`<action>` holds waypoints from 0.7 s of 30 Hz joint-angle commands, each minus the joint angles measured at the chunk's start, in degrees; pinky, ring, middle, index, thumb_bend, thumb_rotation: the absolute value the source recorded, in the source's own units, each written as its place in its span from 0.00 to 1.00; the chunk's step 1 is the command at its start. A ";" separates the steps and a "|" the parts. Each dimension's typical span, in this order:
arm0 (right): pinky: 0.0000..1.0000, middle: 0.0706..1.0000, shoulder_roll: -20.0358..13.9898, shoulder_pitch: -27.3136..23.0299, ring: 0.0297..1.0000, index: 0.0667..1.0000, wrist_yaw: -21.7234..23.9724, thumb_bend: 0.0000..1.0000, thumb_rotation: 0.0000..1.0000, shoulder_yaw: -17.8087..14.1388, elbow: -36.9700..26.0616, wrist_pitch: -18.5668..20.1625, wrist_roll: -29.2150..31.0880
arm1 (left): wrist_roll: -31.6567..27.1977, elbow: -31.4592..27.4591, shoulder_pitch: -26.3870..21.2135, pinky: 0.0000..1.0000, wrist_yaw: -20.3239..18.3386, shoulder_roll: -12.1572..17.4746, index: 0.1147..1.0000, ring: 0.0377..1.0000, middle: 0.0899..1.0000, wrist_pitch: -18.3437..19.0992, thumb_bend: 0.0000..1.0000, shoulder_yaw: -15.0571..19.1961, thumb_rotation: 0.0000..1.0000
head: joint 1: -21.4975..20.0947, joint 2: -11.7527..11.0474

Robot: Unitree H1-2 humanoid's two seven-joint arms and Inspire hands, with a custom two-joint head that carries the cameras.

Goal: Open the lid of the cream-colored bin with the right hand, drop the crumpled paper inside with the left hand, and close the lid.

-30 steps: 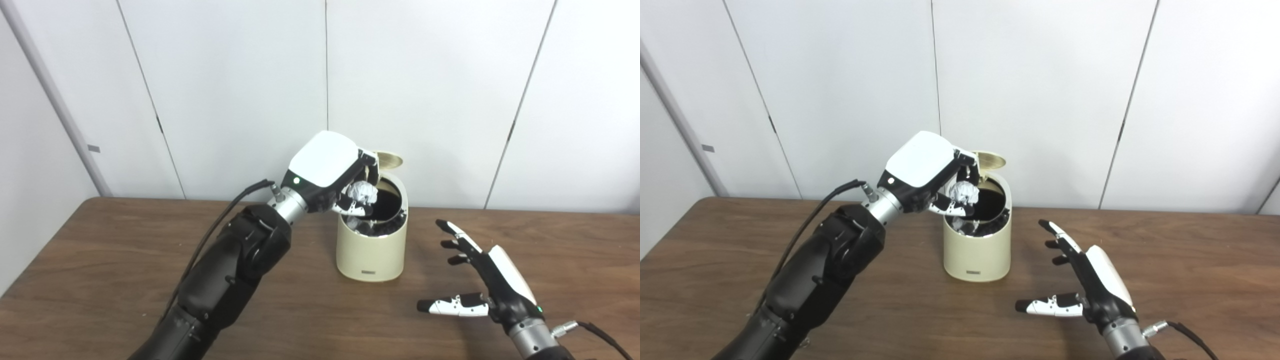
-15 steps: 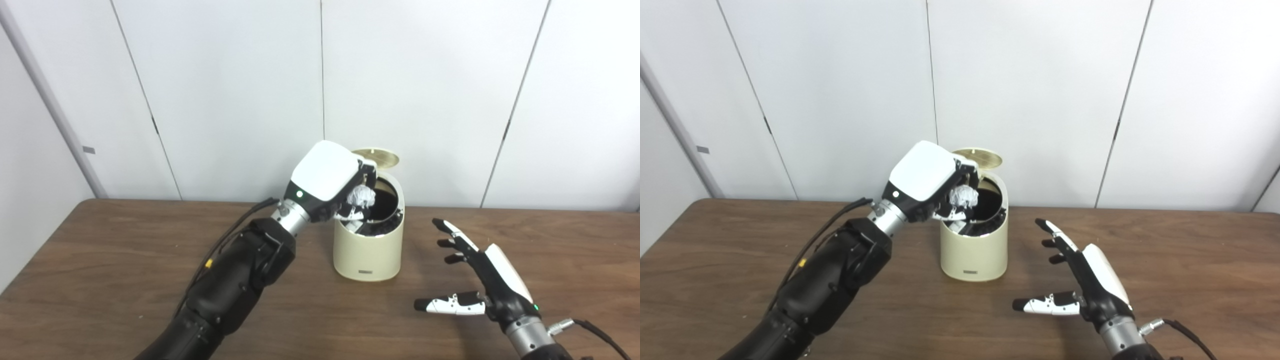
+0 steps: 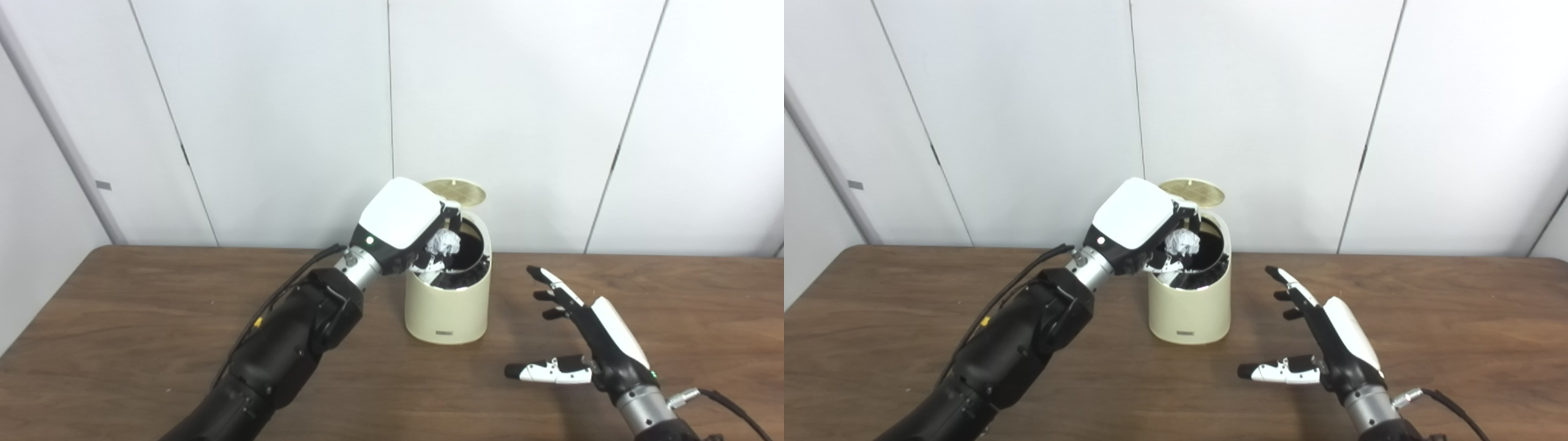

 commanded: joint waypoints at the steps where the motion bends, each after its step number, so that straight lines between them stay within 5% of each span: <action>1: 0.70 0.92 -0.28 -1.48 0.83 0.91 -1.31 0.86 0.25 -0.50 -1.45 -1.45 0.12 | -0.62 -1.54 -2.63 0.48 -0.91 0.12 0.43 0.54 0.56 0.78 0.52 0.40 0.05 | -0.01 0.02; 9: 0.70 0.91 -0.28 -1.63 0.82 0.91 -1.67 0.86 0.24 -0.44 -0.78 -2.12 0.06 | -0.73 -2.54 -2.77 0.45 -1.73 0.37 0.43 0.50 0.55 1.60 0.52 0.51 0.06 | 0.20 0.17; 10: 0.70 0.91 -0.27 -1.59 0.83 0.91 -1.57 0.86 0.24 -0.42 -0.92 -2.01 0.09 | -0.81 -2.89 -2.69 0.45 -2.11 0.39 0.52 0.51 0.55 1.79 0.74 0.57 0.03 | 0.20 0.17; 12: 0.71 0.91 -0.22 -1.54 0.83 0.91 -1.43 0.86 0.24 -0.39 -1.25 -1.80 0.09 | -0.98 -3.44 -2.53 0.47 -2.69 0.39 0.58 0.53 0.57 2.20 0.85 0.69 0.02 | 0.26 0.23; 21: 0.71 0.91 -0.21 -1.30 0.83 0.91 -1.22 0.85 0.21 -0.39 -1.84 -1.87 0.47 | -0.79 -4.40 -2.33 0.43 -3.47 0.49 0.60 0.50 0.55 2.85 0.90 0.80 0.02 | 0.18 0.41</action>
